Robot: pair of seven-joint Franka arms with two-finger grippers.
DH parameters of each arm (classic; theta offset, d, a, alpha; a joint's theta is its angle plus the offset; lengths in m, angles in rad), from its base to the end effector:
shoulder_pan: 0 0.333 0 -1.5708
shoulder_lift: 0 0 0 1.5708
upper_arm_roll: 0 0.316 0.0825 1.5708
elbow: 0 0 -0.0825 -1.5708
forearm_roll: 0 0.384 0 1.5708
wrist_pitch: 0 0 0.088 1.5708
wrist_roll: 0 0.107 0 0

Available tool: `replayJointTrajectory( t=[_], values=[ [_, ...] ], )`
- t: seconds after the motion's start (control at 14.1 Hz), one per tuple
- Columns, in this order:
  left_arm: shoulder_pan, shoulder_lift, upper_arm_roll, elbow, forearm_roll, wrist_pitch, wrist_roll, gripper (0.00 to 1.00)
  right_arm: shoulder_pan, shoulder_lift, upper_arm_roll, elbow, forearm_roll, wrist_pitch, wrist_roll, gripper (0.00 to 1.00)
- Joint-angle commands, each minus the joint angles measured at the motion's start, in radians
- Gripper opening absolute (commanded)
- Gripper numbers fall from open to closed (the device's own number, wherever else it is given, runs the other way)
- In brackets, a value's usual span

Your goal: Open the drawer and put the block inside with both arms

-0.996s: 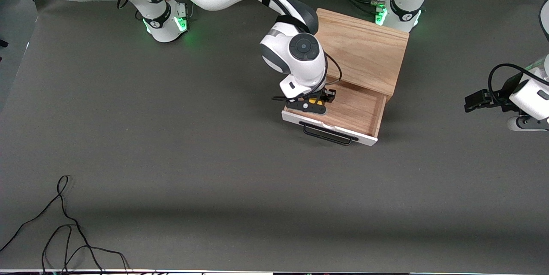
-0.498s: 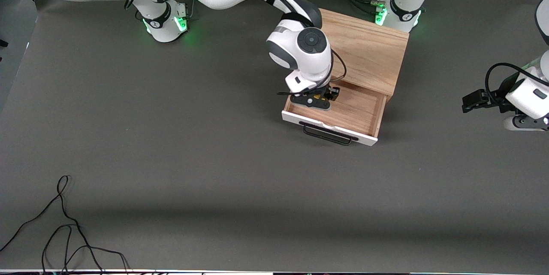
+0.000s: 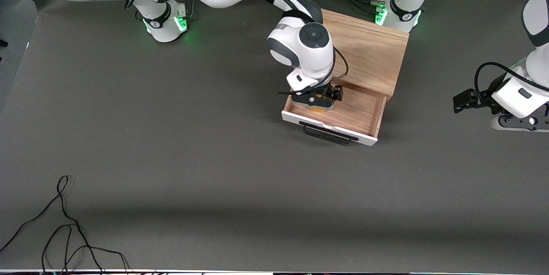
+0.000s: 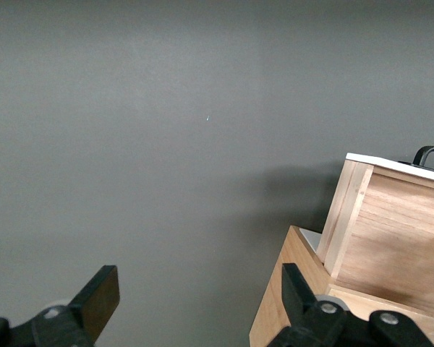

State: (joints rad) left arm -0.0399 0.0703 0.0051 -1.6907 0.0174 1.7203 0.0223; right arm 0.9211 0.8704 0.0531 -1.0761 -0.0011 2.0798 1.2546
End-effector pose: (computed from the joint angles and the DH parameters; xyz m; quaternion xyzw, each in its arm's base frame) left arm 0.5804 -0.0187 0.5404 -0.9993 0.0300 0.0203 0.0089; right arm 0.4519 0.6403 0.3156 -0.9862 0.1498 -0.0124 0.0687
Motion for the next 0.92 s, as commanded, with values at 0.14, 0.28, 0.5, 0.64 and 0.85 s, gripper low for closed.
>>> replayJointTrajectory(
  t=[0.14,0.28,0.5,0.64,0.85],
  values=[
    [-0.017,-0.010,0.026,0.012,0.001,-0.008,0.008,1.00,-0.005,-0.097,-0.036,0.021,-0.011,-0.101,0.020,1.00],
    [-0.011,-0.012,0.019,0.012,0.001,-0.011,0.008,1.00,-0.068,-0.166,-0.044,0.010,-0.002,-0.151,-0.036,1.00],
    [0.005,-0.015,0.001,0.022,-0.001,-0.018,0.008,1.00,-0.164,-0.287,-0.045,0.005,0.006,-0.334,-0.118,1.00],
    [0.012,-0.017,-0.001,0.034,-0.005,-0.025,0.010,1.00,-0.266,-0.396,-0.044,-0.077,0.038,-0.365,-0.156,1.00],
    [0.008,-0.017,-0.001,0.054,-0.008,-0.056,0.008,1.00,-0.437,-0.554,-0.050,-0.241,0.127,-0.365,-0.423,1.00]
  ],
)
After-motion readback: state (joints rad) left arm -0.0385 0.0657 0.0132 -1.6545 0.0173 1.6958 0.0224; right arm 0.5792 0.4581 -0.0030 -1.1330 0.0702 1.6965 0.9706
